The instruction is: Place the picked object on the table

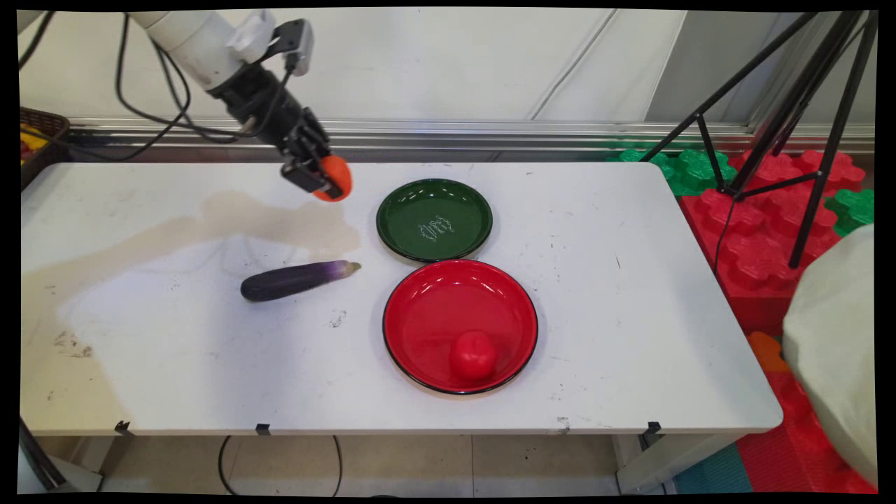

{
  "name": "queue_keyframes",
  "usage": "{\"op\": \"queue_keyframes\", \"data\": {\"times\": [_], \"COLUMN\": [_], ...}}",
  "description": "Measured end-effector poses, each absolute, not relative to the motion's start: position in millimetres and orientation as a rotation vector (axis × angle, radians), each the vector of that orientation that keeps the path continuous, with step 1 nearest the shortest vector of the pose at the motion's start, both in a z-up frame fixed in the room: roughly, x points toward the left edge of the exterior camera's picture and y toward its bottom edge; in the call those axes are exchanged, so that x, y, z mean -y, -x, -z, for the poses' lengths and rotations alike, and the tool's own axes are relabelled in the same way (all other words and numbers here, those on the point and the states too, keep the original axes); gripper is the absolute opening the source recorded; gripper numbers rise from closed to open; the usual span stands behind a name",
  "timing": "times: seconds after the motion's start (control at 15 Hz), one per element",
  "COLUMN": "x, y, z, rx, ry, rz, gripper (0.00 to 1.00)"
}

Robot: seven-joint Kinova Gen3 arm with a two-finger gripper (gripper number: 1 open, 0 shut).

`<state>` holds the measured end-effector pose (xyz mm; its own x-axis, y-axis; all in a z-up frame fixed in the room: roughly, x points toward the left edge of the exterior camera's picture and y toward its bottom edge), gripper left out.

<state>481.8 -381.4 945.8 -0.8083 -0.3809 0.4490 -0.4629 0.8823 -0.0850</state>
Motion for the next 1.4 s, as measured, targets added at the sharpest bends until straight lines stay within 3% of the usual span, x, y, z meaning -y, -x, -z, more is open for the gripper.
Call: {"op": "queue_keyframes", "data": {"times": [0.47,1.4], "x": [371.3,393.6], "y": [-514.4,-534.1], "z": [-917.6,-828.3], "rx": [2.698,2.699], "ry": [-0.664,-0.773], "rz": [-0.245,-0.185], "gripper": [0.0,0.0]}}
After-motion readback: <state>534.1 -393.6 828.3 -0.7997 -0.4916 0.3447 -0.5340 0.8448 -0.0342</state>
